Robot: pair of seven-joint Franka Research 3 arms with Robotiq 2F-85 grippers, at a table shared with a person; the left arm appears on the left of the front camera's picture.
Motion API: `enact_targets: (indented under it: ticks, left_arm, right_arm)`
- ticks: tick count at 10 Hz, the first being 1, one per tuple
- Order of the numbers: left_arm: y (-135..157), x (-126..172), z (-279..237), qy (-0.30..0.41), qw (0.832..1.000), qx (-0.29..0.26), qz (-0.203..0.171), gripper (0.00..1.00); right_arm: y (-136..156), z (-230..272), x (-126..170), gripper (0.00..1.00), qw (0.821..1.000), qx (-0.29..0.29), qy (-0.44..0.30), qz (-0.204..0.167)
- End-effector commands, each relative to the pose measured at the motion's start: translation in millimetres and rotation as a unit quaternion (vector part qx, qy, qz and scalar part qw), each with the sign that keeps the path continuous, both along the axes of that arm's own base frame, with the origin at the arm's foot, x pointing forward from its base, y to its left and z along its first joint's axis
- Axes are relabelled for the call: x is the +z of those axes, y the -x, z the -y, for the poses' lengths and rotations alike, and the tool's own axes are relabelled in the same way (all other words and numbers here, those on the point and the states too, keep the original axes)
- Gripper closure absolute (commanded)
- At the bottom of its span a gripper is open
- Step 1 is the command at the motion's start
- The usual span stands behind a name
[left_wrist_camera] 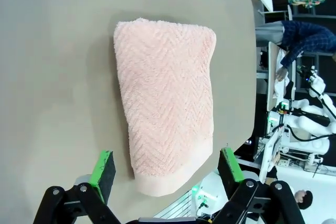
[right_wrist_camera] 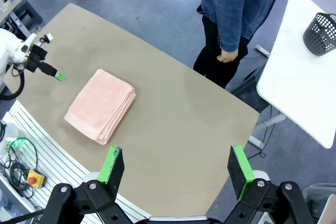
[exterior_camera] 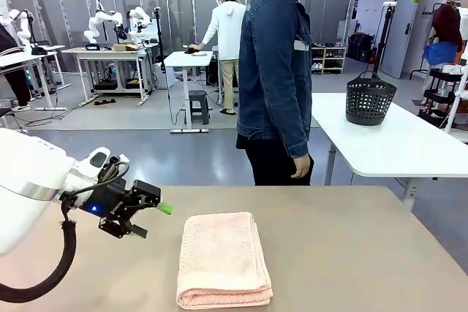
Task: Fold the towel.
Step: Pick up the 100 cm Hotel Towel and place it on the left side of the table.
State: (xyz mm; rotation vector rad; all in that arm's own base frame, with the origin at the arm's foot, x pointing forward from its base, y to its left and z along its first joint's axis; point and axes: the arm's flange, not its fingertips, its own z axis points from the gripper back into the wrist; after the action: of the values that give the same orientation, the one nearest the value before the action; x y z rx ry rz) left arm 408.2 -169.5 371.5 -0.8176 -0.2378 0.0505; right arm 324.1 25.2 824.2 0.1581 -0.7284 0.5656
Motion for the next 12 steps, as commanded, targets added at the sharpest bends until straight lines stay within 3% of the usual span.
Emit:
enact_targets:
  ticks: [1, 2, 6, 9, 12]
  left_arm:
    - [-12, -5, 16, 0.017, 0.999, -0.025, 0.037, 0.0]
    - [-16, -16, 22, 0.0, 0.999, -0.03, 0.023, 0.0]
    - [-27, -74, 44, 0.04, 0.999, -0.021, 0.008, 0.0]
    - [-34, -115, 69, 0.073, 0.996, -0.045, -0.021, 0.0]
    - [-40, -128, 79, 0.114, 0.992, -0.057, -0.027, 0.0]
  right_arm:
    - [0, 0, 2, 0.0, 1.0, -0.002, 0.001, -0.004]
    - [0, 0, 2, 0.0, 1.0, -0.002, 0.001, -0.004]
    - [0, 0, 2, 0.0, 1.0, -0.002, 0.001, -0.004]
    - [0, 0, 2, 0.0, 1.0, -0.002, 0.001, -0.004]
    - [0, 0, 2, 0.0, 1.0, -0.002, 0.001, -0.004]
